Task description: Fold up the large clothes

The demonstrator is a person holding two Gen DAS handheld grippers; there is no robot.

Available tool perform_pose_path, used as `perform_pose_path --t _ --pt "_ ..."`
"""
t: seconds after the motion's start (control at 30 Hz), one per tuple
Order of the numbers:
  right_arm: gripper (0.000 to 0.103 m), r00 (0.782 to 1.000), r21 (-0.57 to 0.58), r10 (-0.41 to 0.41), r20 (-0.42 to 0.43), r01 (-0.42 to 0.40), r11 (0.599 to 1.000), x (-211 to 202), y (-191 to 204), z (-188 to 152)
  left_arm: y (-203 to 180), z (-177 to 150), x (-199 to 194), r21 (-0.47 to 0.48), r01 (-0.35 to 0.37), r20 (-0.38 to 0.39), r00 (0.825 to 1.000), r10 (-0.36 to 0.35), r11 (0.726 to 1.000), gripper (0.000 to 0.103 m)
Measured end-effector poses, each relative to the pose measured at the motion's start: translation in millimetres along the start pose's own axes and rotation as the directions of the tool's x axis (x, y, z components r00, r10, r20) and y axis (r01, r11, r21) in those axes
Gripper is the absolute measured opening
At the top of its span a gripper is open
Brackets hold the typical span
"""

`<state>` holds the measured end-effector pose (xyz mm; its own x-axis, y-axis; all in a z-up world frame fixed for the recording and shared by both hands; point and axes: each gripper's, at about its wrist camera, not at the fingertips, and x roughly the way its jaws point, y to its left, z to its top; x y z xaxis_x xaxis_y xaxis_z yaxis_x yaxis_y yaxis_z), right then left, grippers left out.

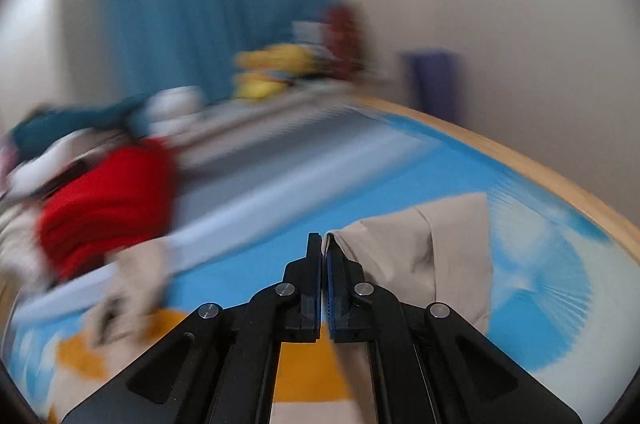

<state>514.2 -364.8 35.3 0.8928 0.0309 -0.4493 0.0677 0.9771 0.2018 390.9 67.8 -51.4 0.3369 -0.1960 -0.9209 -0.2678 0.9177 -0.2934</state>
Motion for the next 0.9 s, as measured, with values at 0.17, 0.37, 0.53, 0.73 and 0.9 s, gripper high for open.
perform_pose_path --t 0.17,0.37,0.53,0.73,0.9 --pt "0.002 0.940 -0.079 0.301 -0.162 -0.317 0.945 -3.8 167.7 -56.1 23.4 6.7 -24.9 -0.056 0.021 0.037 0.999 -0.019 0.998 0.039" --pt "0.004 0.743 -0.064 0.353 -0.568 -0.468 0.882 33.0 275.2 -173.5 44.7 12.5 -35.3 -0.110 0.075 0.029 0.997 -0.073 0.991 0.039" --pt "0.007 0.784 -0.060 0.290 -0.549 -0.384 0.922 -4.2 246.2 -154.6 49.4 15.5 -33.8 -0.127 0.082 0.031 0.996 -0.079 0.988 0.039" --pt "0.037 0.869 0.035 0.212 -0.447 -0.220 0.975 -65.0 168.0 -120.5 47.4 15.0 -15.2 -0.145 0.064 0.014 0.998 -0.063 0.987 0.038" --pt "0.039 0.851 0.163 0.096 -0.517 -0.013 0.987 -32.4 113.6 -145.5 11.4 4.2 7.0 -0.051 0.059 0.019 0.998 -0.058 0.997 0.038"
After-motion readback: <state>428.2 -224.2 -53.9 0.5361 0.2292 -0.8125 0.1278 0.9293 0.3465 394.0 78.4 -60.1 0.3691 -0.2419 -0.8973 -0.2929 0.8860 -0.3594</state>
